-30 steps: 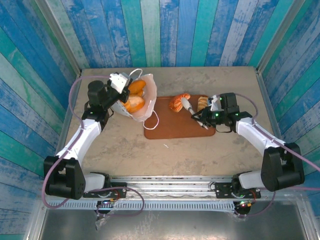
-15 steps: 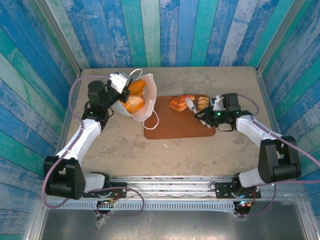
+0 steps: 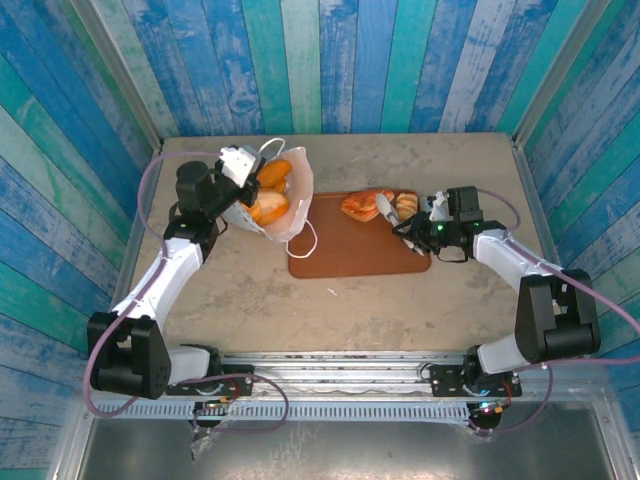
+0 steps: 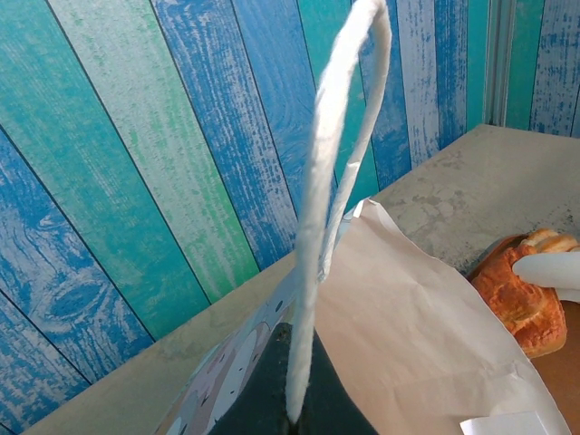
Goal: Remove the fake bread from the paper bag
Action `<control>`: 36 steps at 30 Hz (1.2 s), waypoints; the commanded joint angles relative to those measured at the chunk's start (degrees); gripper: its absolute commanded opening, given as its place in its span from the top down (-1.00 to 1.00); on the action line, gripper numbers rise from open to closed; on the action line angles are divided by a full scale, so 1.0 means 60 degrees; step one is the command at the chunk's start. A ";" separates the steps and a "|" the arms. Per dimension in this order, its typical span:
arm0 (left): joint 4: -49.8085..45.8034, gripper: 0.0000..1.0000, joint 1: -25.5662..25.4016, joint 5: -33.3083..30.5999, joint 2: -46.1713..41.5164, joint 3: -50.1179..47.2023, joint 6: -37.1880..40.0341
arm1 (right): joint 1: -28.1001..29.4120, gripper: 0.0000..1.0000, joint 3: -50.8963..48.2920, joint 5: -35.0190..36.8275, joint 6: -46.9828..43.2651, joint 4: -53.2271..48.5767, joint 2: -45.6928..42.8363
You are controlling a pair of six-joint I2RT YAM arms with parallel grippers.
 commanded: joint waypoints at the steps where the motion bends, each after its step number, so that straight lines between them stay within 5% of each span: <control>1: -0.0199 0.99 -0.0018 -0.0121 0.0071 0.0017 0.0104 | -0.0085 0.18 -0.0051 0.0221 -0.0078 -0.0050 -0.0228; 36: -0.0284 0.99 -0.0031 -0.0013 0.0089 0.0046 0.0062 | 0.0267 0.14 0.0101 0.0269 0.0200 -0.1046 -0.2671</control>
